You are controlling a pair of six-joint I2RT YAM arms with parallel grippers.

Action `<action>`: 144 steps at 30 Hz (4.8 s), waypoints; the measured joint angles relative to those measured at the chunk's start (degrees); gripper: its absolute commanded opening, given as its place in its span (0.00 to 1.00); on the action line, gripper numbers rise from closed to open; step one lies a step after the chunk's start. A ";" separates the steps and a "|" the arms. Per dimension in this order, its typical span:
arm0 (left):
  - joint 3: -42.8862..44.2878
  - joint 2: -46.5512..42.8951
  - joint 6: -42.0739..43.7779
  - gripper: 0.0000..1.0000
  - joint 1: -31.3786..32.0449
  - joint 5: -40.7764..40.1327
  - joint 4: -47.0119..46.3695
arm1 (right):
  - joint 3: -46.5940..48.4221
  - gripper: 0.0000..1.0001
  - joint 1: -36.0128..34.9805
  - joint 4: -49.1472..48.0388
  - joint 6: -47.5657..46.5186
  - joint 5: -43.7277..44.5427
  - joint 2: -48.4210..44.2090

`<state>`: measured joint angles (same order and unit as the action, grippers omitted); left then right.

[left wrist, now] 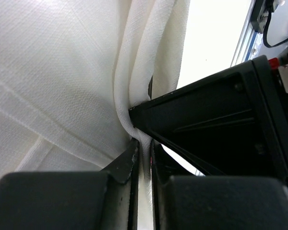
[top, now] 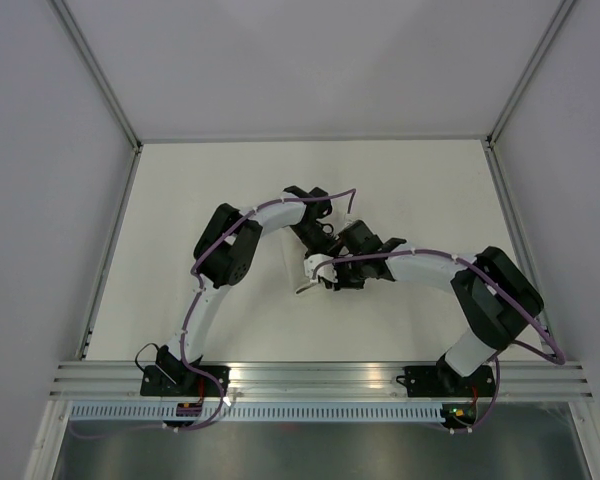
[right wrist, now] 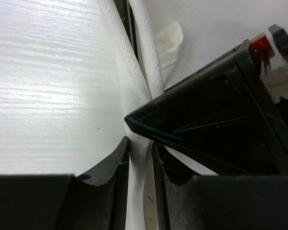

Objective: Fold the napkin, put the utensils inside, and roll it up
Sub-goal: Roll the napkin with the utensil

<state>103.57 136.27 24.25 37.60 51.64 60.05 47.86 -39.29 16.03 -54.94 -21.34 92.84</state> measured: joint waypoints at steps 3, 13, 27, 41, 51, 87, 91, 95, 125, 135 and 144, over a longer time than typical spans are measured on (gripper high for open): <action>0.13 0.00 -1.42 0.13 -0.13 -0.11 -0.42 | 3.85 0.20 1.66 4.94 -0.48 -2.73 2.45; -0.15 -1.31 -9.14 0.38 -0.44 -0.85 -6.58 | 10.67 0.18 6.69 13.94 -1.27 -8.59 7.54; -10.62 -15.02 -24.98 0.32 -6.38 -7.34 -24.00 | 17.14 0.17 8.63 21.90 -3.02 -13.70 12.90; -41.88 -51.58 -36.57 0.30 -9.68 -39.12 -53.72 | 30.95 0.16 12.59 37.99 -4.31 -21.24 24.68; -60.41 -57.75 -19.08 0.34 12.76 -65.77 -73.57 | 39.56 0.16 13.73 47.36 -3.61 -23.47 31.78; -62.03 -32.20 10.78 0.53 29.68 -76.50 -90.44 | 55.39 0.16 15.08 64.00 -0.11 -26.25 45.00; -60.46 -31.63 10.78 0.53 29.16 -74.99 -89.00 | 56.26 0.16 15.19 65.35 -0.11 -26.69 45.94; -58.45 -31.58 10.49 0.44 28.39 -72.28 -85.26 | 57.18 0.16 15.19 66.40 -0.13 -26.73 46.69; -43.32 -29.51 1.14 0.02 15.98 -41.94 -58.62 | 57.48 0.59 16.72 68.28 1.51 -26.21 44.78; -39.10 -26.86 -0.35 0.02 13.90 -32.94 -55.39 | 56.68 0.60 22.95 55.52 7.56 -28.17 40.44; -34.84 -24.11 -2.21 0.02 10.80 -23.21 -50.53 | 51.67 0.59 33.22 44.72 15.41 -35.47 32.83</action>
<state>68.73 112.16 22.04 48.40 28.42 9.52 99.53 -6.07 60.75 -39.53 -56.82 125.67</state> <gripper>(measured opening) 0.240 0.595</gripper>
